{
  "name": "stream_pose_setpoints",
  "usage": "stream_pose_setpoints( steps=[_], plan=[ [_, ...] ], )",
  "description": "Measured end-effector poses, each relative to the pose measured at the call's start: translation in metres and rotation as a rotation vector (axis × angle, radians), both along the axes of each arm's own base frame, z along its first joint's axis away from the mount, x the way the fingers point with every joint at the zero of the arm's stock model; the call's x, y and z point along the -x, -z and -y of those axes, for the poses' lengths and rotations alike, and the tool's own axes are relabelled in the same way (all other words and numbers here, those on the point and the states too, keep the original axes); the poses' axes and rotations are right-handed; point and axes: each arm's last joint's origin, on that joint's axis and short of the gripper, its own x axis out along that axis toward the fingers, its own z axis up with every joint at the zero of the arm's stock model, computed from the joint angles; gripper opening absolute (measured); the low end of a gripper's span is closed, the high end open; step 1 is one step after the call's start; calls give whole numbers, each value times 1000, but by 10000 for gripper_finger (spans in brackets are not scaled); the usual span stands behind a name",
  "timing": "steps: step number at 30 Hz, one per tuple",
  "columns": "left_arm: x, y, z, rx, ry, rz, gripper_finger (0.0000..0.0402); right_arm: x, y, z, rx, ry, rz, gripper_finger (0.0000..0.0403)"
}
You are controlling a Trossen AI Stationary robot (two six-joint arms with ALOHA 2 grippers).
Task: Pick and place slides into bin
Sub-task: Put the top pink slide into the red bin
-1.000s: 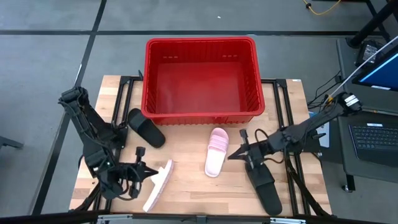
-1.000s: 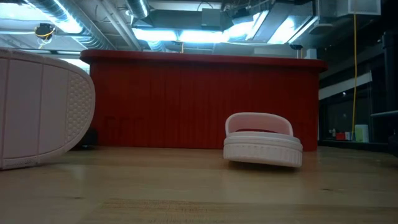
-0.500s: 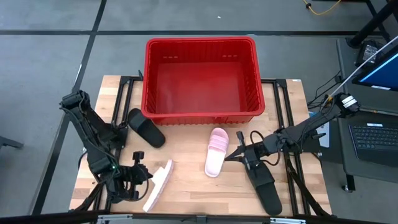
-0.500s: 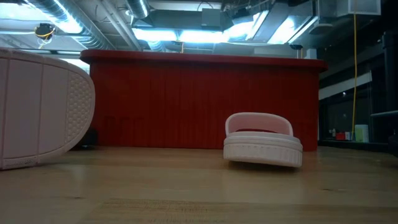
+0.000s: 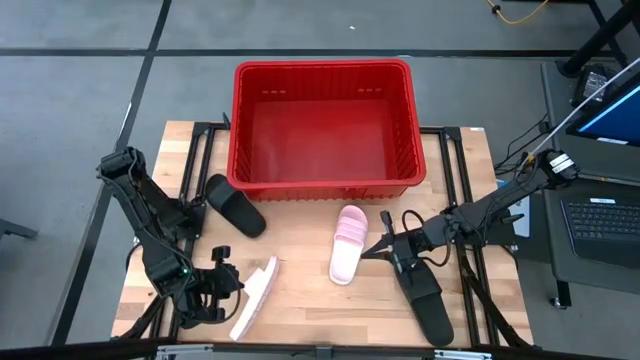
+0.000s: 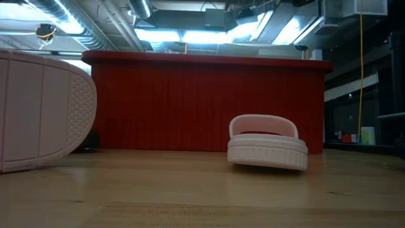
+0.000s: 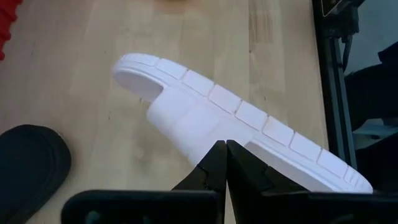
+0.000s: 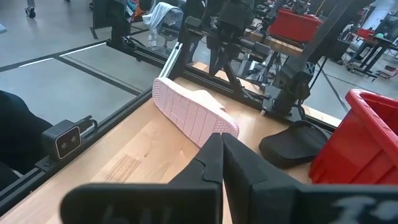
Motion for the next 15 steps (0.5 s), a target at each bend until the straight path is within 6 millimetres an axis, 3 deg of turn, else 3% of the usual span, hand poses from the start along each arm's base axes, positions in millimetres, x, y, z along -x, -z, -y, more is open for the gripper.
stream_pose_setpoints(
  steps=[15],
  plan=[
    [0,0,0,0,1,0,4,0,0,0,-29,6,-8,23]
  ],
)
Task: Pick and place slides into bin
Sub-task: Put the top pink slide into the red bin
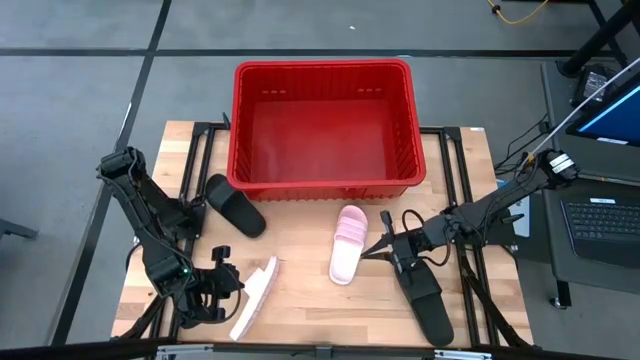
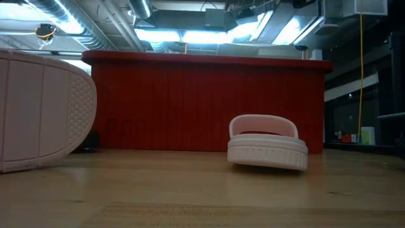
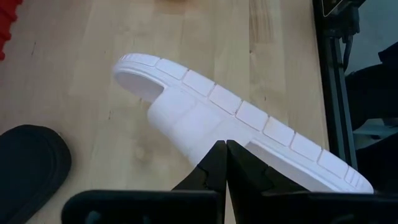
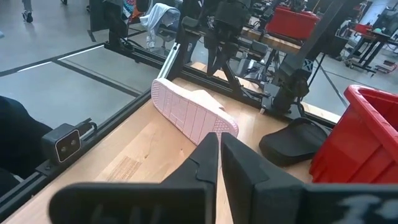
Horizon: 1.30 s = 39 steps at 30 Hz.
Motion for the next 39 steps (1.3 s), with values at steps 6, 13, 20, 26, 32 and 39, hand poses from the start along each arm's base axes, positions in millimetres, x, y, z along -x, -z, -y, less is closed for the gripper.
stream_pose_setpoints(
  steps=[6,13,20,26,32,39],
  plan=[
    [0,0,0,0,0,0,4,0,0,0,4,17,2,23],
    [-1,-1,0,-69,46,39,2,0,2,4,56,123,-6,5],
    [-4,-4,-3,-235,61,156,1,1,9,5,21,140,-84,8],
    [-5,0,-7,-377,30,267,1,2,21,10,-64,204,-220,6],
    [-4,12,-15,-441,-66,359,2,-10,22,3,-83,230,-319,6],
    [-12,13,-13,-366,-145,438,2,-45,15,-4,67,333,-590,7]
  ],
)
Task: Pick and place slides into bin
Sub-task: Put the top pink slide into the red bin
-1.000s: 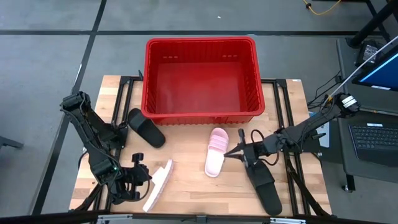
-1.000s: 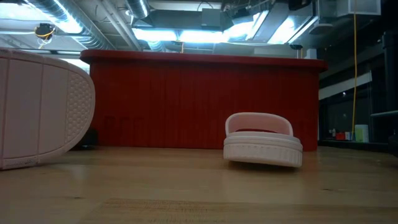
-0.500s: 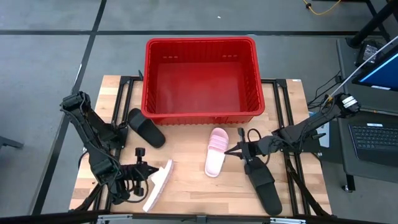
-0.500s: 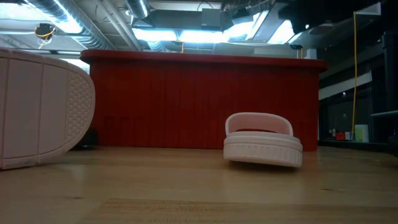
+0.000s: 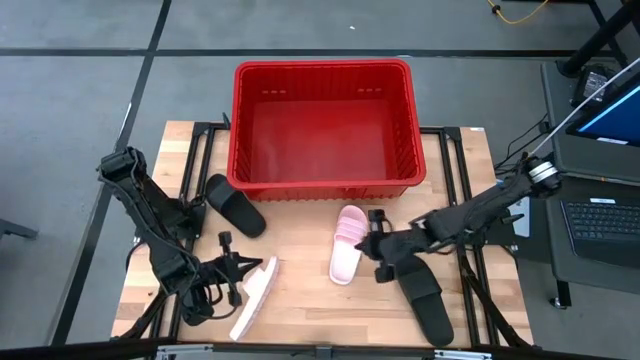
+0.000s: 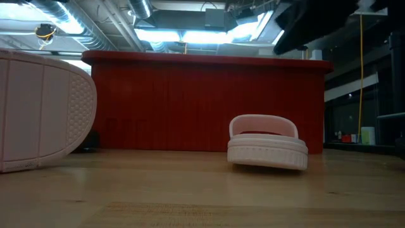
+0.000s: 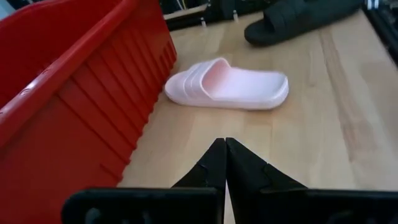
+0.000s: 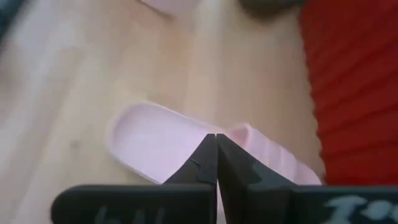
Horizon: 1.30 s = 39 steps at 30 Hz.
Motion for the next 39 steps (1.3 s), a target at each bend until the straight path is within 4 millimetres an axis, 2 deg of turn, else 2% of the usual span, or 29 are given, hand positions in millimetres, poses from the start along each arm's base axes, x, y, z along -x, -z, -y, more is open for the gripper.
stream_pose_setpoints(
  steps=[4,9,13,21,27,34,39],
  plan=[
    [-5,-1,0,-13,17,-14,1,-18,5,0,7,57,-68,7],
    [-8,-3,2,-34,43,-12,4,-30,21,4,14,100,-114,18],
    [-9,-4,4,-22,64,-10,5,-34,27,8,-8,151,-128,48],
    [-8,-3,6,5,99,-50,3,-35,27,10,-15,160,-122,124],
    [-8,-3,6,3,99,-50,4,-35,28,10,-15,162,-125,162],
    [-8,-3,6,32,86,-41,4,-41,50,8,0,203,-186,171],
    [-8,-3,6,33,85,-41,4,-45,63,12,104,228,-205,171]
  ],
)
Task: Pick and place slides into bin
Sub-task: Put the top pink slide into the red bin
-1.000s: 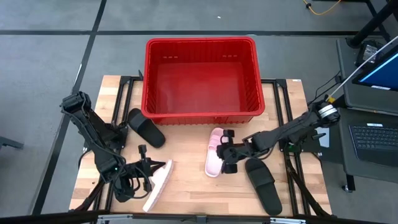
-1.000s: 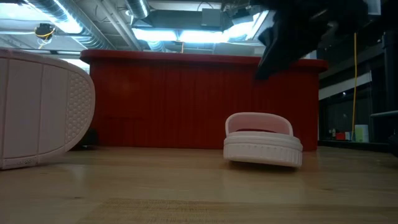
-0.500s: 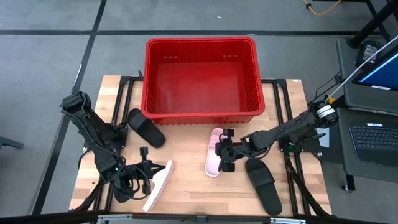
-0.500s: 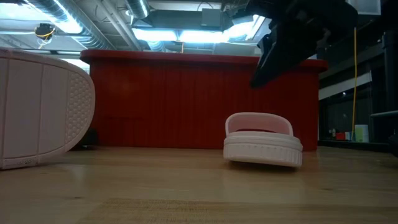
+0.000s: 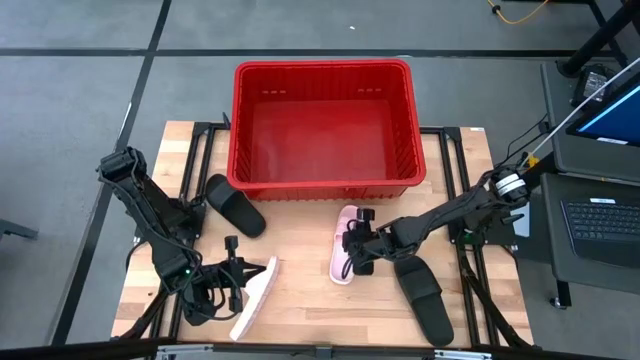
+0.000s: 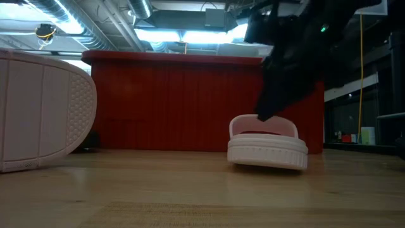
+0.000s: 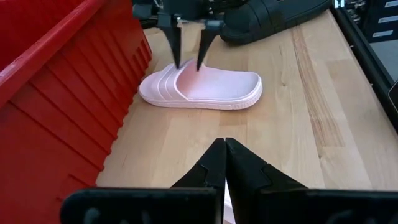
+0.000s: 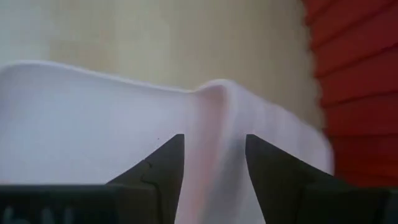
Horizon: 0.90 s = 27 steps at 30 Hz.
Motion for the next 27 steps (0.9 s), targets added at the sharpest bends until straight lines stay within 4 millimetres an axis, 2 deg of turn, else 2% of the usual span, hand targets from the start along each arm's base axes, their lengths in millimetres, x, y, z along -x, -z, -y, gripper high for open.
stream_pose_setpoints(
  steps=[4,27],
  plan=[
    [0,0,0,1,0,0,1,-3,3,8,63,48,8,171],
    [0,0,0,0,0,0,5,6,8,15,17,156,-74,164]
  ],
)
